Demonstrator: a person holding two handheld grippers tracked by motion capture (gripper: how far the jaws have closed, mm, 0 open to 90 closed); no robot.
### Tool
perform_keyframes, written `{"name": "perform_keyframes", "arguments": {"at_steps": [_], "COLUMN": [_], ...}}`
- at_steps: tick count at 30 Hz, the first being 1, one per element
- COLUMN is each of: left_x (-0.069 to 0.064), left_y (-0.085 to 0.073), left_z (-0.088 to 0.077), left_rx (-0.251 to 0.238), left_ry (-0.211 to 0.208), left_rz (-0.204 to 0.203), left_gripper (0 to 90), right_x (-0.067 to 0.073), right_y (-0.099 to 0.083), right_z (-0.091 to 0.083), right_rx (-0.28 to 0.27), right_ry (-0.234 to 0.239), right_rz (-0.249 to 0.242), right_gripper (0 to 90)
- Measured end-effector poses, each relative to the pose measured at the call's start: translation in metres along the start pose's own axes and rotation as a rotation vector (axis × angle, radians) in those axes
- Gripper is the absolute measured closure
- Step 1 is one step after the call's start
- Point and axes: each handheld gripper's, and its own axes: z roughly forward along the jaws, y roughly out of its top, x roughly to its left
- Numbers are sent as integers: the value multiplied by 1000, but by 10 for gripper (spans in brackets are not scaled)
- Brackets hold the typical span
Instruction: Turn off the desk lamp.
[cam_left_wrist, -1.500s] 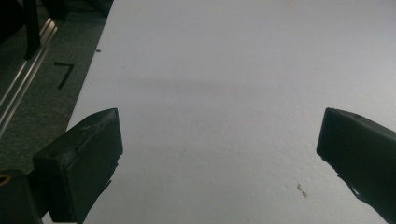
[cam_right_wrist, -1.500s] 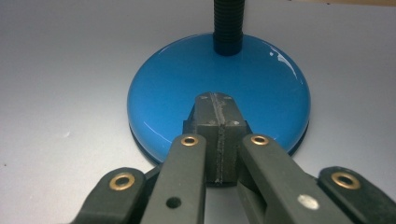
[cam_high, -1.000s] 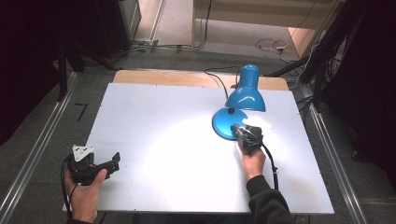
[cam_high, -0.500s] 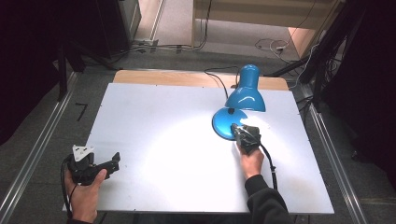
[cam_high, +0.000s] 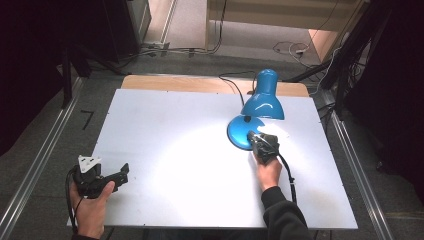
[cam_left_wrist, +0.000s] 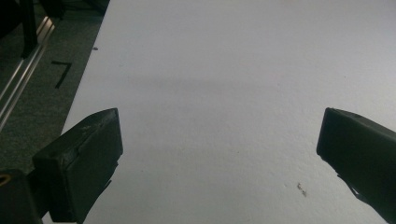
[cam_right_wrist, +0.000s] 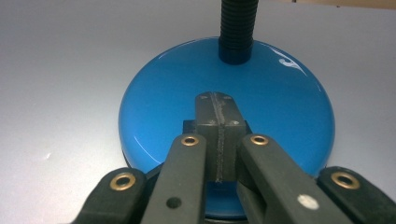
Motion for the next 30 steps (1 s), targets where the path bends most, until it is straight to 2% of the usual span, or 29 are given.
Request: {"name": "perform_keyframes", "arguments": {"at_steps": [14,30], "left_x": [1,1], "left_y": [0,0], "left_z": [0,0], "left_rx": [-1,-1], "left_ry": [-1,-1], "left_rz": [1,0], "left_gripper": [9,9], "right_x": [1,0], "right_y": [1,2], "right_z": [4,5], "right_rx": [1,8], "right_ry": [-18,-6], "right_rz": [4,12], "right_gripper": [881,880]}}
